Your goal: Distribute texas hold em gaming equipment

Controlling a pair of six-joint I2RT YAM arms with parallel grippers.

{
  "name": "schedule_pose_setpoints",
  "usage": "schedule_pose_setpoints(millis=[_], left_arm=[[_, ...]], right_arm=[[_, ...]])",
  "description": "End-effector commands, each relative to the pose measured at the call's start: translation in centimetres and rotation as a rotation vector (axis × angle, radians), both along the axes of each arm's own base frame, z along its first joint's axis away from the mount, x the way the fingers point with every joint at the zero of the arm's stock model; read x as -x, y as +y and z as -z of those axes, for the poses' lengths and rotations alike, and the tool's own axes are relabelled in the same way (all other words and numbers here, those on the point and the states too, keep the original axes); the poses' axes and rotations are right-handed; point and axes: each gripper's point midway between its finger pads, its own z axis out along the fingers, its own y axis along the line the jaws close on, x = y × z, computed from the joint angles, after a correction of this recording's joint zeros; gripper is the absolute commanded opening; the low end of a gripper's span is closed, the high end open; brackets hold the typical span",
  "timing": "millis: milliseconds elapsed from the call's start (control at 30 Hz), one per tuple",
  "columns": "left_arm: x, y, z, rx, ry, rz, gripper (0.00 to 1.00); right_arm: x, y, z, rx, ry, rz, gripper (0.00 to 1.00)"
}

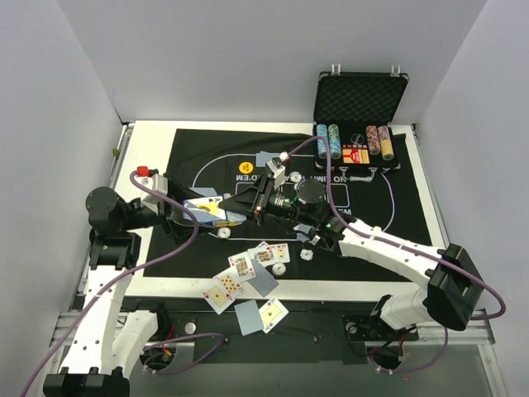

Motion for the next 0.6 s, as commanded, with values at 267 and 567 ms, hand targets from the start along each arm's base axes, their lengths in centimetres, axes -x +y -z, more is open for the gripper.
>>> schedule_pose_setpoints(millis=[267, 567], left_arm=[[0.1, 0.5, 0.2, -0.065, -0.042, -0.061, 0.40], [0.1, 0.5, 0.5, -0.086, -0.042, -0.045, 0.41]], right_arm=[[1.9, -0.5, -3.9, 0.007, -0.167, -0.058, 0.07], [1.8, -0.4, -2.7, 0.060, -0.181, -0.062, 0.06]])
